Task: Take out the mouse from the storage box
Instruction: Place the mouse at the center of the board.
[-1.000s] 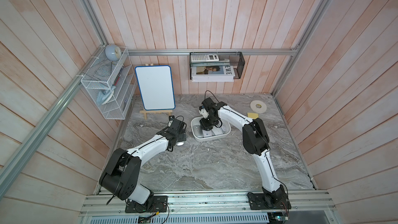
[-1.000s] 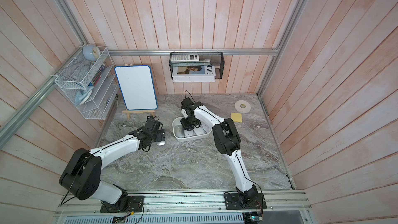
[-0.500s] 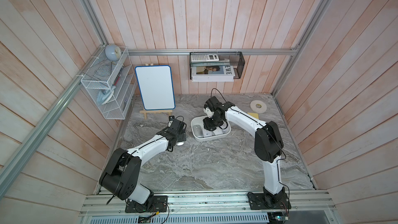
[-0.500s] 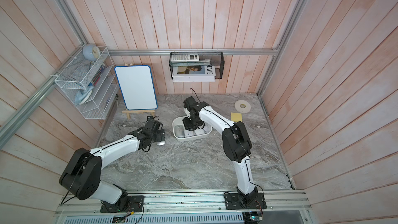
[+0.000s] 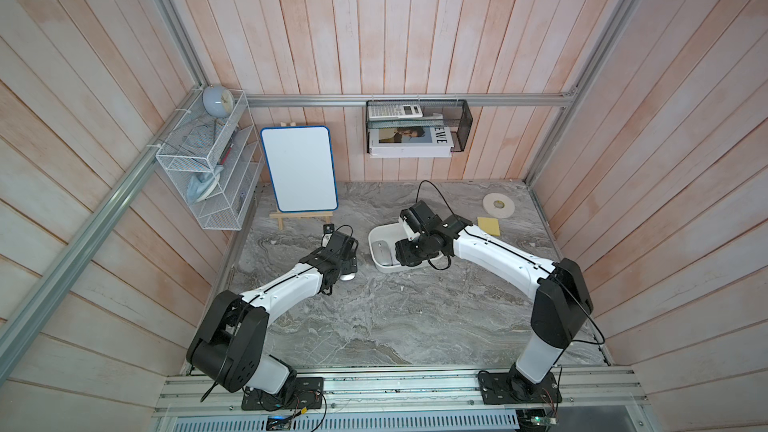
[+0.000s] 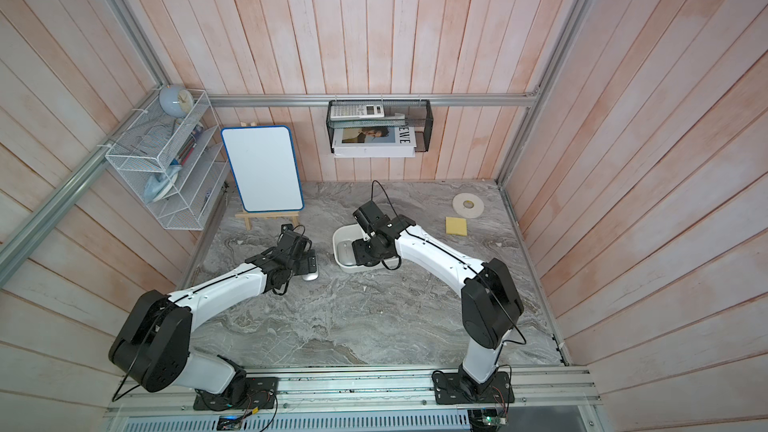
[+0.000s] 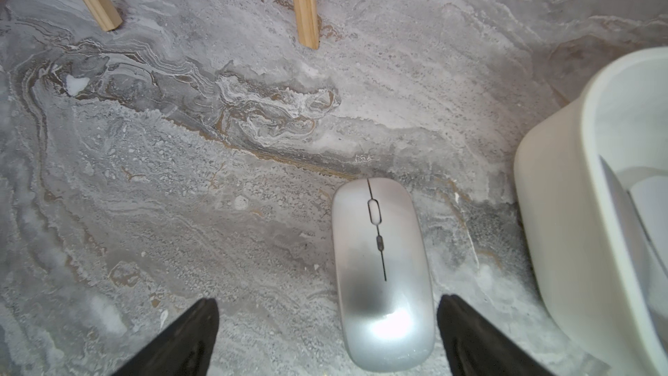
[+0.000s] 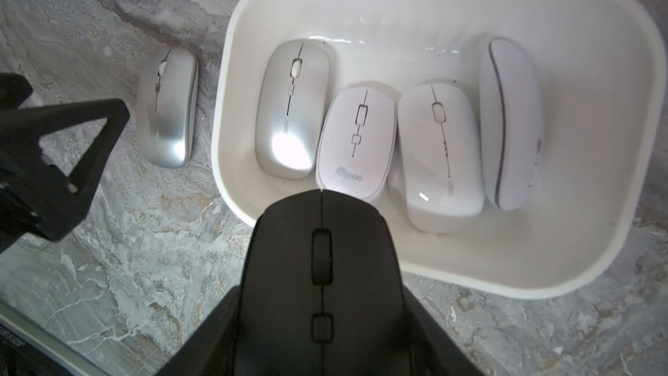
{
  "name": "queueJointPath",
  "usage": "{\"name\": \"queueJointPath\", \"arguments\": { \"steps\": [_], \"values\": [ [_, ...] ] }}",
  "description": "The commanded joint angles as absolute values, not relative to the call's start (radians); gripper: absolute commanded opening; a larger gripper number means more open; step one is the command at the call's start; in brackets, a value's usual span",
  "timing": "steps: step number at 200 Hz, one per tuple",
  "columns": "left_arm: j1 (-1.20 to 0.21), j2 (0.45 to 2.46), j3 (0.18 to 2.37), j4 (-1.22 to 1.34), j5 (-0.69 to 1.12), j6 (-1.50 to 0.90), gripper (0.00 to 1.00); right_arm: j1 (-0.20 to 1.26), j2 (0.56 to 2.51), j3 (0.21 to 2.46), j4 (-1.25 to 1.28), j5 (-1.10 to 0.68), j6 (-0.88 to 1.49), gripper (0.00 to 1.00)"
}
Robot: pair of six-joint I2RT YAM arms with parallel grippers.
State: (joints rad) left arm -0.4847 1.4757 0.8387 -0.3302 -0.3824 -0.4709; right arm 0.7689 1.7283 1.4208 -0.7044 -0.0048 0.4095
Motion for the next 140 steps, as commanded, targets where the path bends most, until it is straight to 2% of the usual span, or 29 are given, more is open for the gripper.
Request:
{"name": "queueJointPath", "arguments": {
  "steps": [1,68,140],
  "values": [
    [-0.486,1.448,0.82,-0.311,-0.422,-0.471,1.0,0.821,1.676,1.349,-0.634,0.051,0.497,0.59],
    [-0.477,1.416,0.8,-0.305,-0.464,-0.478,1.0,0.982,1.638,1.195,-0.508,0.152,0.626,0.57],
    [-0.457,1.351,0.767,-0.296,-0.489,-0.491,1.0,1.102,1.754,1.215,-0.439,0.241,0.679,0.57]
  ]
}}
